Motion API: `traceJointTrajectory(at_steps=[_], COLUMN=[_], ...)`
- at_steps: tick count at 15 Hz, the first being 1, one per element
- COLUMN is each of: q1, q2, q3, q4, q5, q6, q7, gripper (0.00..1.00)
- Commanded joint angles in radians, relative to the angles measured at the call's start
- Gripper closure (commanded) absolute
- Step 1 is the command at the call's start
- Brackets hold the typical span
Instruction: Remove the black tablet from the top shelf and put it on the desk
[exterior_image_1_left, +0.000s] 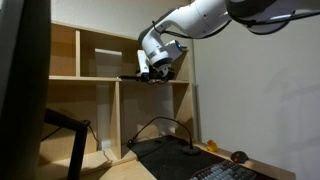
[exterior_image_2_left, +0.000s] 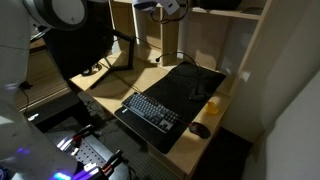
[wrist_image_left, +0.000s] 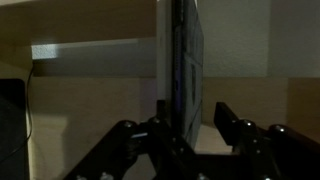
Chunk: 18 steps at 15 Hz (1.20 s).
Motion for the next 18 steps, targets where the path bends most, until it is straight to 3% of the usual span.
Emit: traceJointTrajectory(at_steps=[1,4,5,10,13,14,16,18], q1=[-0.017,-0.016,-0.014,-0.013,-0.014,-0.003,-0.002,-0.007], q2=[0.036,0.038,0.037,0.023,-0.038,-0.049,-0.051,-0.041], q3=[0.026,0.025,0.027,0.026,0.022,0.010,0.011,0.016], q4=[0.056,0.040,0.037,0.010,-0.081,-0.106,-0.100,-0.091], q5=[0.035,0.051,0.056,0.068,0.014,-0.008,0.021,0.032], q6=[0.024,0.025,0.028,0.036,0.005,0.030,0.046,0.050], q7=[-0.032,-0.032,-0.032,-0.056,-0.035,-0.037,-0.068,-0.078], gripper=[0.75,0.97,0.99,0.95,0.95,0.55,0.48,0.34])
